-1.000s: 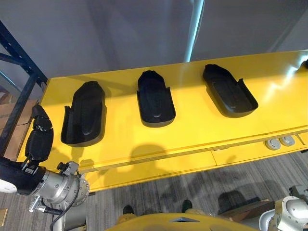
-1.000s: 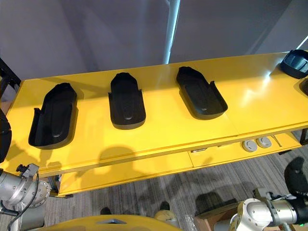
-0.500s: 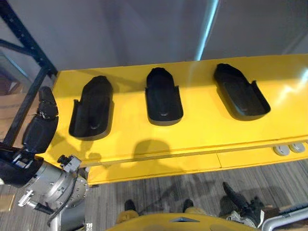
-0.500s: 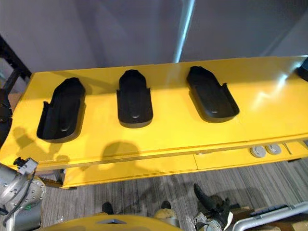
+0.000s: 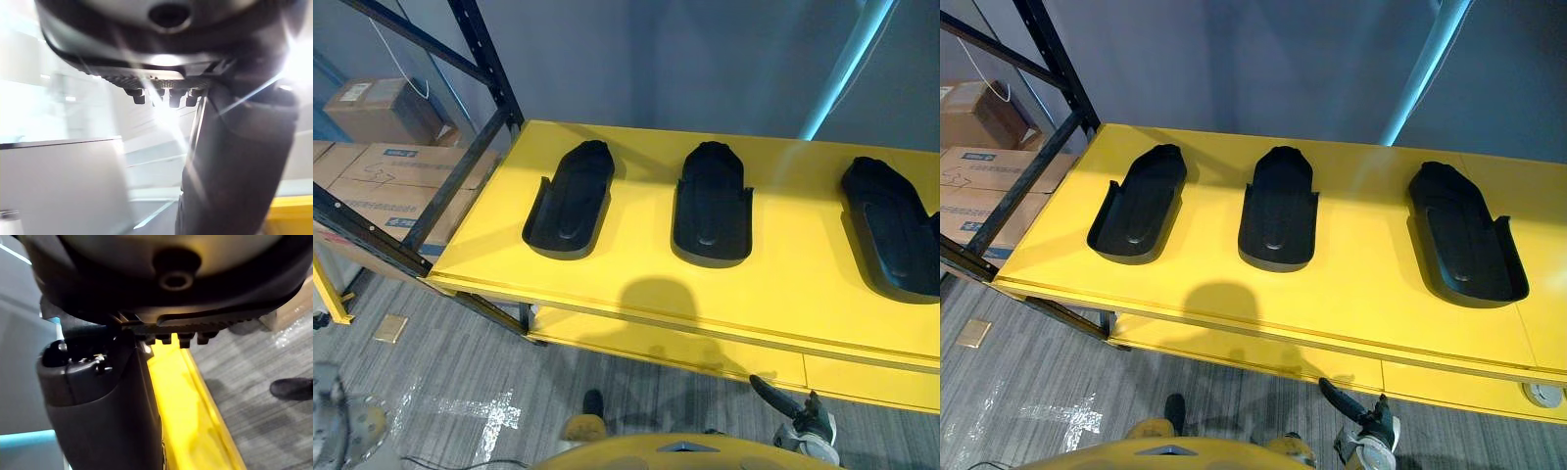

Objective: Walk over and take three plastic housings, then place them on the shelf

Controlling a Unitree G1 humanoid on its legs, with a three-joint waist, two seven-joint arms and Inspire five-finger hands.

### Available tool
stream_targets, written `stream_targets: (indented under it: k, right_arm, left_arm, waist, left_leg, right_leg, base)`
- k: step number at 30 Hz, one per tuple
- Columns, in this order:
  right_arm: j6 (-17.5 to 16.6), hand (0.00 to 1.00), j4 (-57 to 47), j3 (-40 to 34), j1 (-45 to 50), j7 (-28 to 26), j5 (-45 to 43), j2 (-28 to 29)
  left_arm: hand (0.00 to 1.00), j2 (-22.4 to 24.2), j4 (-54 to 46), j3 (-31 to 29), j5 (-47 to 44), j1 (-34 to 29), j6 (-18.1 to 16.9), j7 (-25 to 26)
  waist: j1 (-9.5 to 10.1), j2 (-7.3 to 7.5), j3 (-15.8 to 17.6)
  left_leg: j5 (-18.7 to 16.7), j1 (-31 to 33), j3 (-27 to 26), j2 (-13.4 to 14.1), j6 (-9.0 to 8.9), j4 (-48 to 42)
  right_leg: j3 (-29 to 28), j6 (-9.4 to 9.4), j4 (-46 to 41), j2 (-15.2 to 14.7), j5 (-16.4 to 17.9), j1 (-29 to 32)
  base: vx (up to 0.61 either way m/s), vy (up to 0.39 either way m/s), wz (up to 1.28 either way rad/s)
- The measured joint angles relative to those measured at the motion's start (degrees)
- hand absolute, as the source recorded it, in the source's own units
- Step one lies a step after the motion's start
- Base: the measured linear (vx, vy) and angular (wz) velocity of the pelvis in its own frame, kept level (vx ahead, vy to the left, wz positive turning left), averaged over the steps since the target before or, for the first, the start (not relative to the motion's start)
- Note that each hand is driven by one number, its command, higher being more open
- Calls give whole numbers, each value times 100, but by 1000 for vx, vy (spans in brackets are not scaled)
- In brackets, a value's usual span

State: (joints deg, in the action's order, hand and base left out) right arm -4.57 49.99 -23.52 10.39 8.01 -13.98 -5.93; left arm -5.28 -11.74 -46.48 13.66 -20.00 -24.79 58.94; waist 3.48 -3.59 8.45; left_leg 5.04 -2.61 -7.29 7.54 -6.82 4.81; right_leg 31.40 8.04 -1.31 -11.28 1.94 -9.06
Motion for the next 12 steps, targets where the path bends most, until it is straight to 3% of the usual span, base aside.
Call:
stream_targets:
  k: [1, 2, 4, 5, 7, 9, 12]
  right_arm:
    - [84, 100, 84, 3, -3, -58, -59, -21]
    - [111, 100, 105, 3, 5, -71, -59, -21]
    - [147, 100, 155, 3, 7, -152, -89, -17]
    - [146, 100, 156, 2, 3, -169, -95, -14]
    - [144, 100, 182, -66, 6, -319, -93, -9]
    - [132, 100, 203, -241, 4, -434, -91, -10]
    - [81, 100, 212, -530, -11, -537, -51, -22]
  left_arm:
    - [100, -23, 1145, 86, -762, 6, 141, -812]
    - [100, -52, 1616, 184, -1009, 6, 231, -1124]
    - [100, -99, 3012, 631, -1797, -3, 640, -2401]
    - [100, -116, 3368, 813, -1897, -4, 737, -2703]
    - [100, -138, 4405, 1412, -2392, -16, 1200, -4056]
    - [100, -139, 4979, 1760, -2767, 13, 1482, -4791]
    - [100, -141, 5632, 2028, -3325, 194, 1859, -5591]
  waist:
    - [-5, 23, 8]
    - [-15, 15, 4]
    - [-42, 44, 2]
    - [-48, 65, 10]
    - [-61, 193, 49]
    - [-87, 316, -20]
    - [-115, 333, -19]
  left_leg:
    - [-3, -28, -25, 1, 5, 0]
    - [-2, -43, -36, 2, 6, 0]
    - [-4, -104, -140, 7, 8, 1]
    - [-6, -123, -175, 8, 11, 1]
    - [-32, -191, -363, 20, 23, 4]
    - [-70, -211, -541, 36, 26, 6]
    - [-142, -335, -830, 62, 49, 9]
  right_leg:
    - [-13, 4, -57, -25, 27, 3]
    - [-18, -1, -80, -39, 38, -3]
    - [-98, -1, -147, -59, 62, 13]
    - [-129, -1, -153, -62, 62, 18]
    - [-295, 0, -161, -61, 59, 75]
    - [-440, -9, -167, -62, 60, 161]
    - [-522, -16, -160, -90, 18, 208]
  base:
    - [0, 0, 0]
    - [-1, 1, -7]
    - [-18, 0, -14]
    - [-41, 0, -26]
    - [-54, 8, -36]
    - [-38, 12, -46]
    - [-11, 19, -44]
